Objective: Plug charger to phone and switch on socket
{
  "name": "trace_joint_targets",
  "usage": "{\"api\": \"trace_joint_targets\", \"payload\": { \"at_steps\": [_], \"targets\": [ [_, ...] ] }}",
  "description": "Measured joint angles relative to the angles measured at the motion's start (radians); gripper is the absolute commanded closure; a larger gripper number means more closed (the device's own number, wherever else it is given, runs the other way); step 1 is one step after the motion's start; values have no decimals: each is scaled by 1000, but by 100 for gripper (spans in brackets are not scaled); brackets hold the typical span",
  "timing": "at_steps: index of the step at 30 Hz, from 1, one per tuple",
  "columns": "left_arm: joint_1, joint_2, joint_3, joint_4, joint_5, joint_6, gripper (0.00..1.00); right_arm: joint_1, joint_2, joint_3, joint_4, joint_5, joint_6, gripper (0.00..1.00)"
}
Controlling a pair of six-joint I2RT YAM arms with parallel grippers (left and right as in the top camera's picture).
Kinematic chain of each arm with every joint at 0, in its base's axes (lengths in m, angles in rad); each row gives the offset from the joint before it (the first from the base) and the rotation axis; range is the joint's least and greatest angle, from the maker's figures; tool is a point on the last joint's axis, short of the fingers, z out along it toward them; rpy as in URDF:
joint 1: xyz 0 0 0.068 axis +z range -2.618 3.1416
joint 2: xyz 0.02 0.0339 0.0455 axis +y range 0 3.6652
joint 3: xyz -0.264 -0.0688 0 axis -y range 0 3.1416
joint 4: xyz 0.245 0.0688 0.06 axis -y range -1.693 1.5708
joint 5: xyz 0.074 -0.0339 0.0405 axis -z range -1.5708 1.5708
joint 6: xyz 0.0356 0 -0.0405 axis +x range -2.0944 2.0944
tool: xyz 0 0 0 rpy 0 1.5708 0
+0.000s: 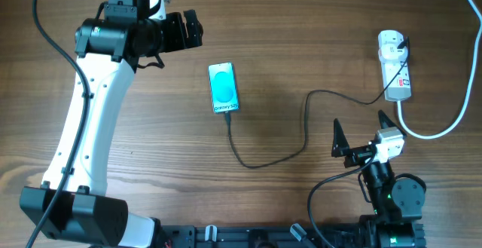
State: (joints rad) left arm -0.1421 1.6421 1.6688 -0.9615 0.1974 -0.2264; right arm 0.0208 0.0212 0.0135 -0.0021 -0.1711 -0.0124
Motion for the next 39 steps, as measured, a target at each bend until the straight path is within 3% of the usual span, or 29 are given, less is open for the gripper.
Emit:
{"api": "trace_joint_targets", "payload": {
  "at_steps": [8,13,20,23,28,32,39],
  "targets": [
    [1,-4,-2,-41,-19,24,0,0,0,0,0,0,0,0],
    [1,-151,-137,122,-36,71,0,0,-2,0,1,0,0,0],
    [3,-612,-627,523,-36,95,0,0,-6,0,3,0,0,0],
    [26,-827,-922,697,-34,95,0,0,-6,0,3,0,0,0],
    [40,-1070,-1245,926,-17,140,0,0,-7,0,3,0,0,0],
    [40,-1244,-1435,989,1,208,0,0,-8,0,3,0,0,0],
    [40,-1440,-1582,985,9,299,0,0,-8,0,3,0,0,0]
  ]
}}
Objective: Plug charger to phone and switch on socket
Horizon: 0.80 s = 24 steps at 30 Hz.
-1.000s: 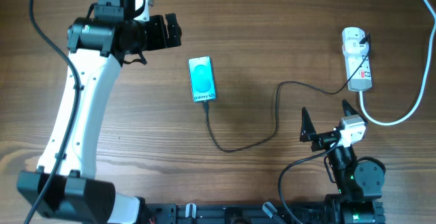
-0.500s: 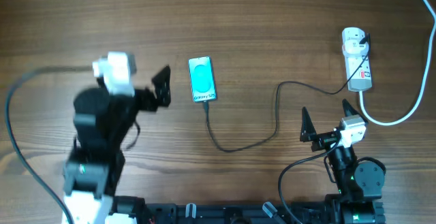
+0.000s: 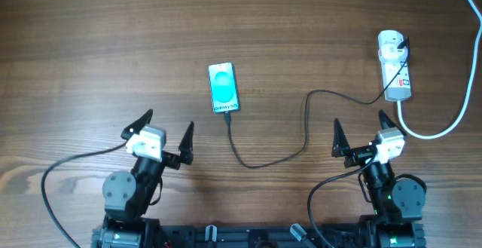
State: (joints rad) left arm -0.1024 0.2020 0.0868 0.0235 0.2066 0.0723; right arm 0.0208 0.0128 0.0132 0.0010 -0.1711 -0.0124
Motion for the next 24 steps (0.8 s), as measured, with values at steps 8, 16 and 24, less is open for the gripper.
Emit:
{"api": "trace_joint_targets", "payload": {
  "at_steps": [8,16,24],
  "targets": [
    [0,-153,-53,-113,0,32,0,0,0,0,0,0,1,0],
    [0,-188,-58,-114,0,32,0,0,0,0,0,0,1,0],
    [0,-188,-58,-113,0,32,0,0,0,0,0,0,1,0]
  ]
}}
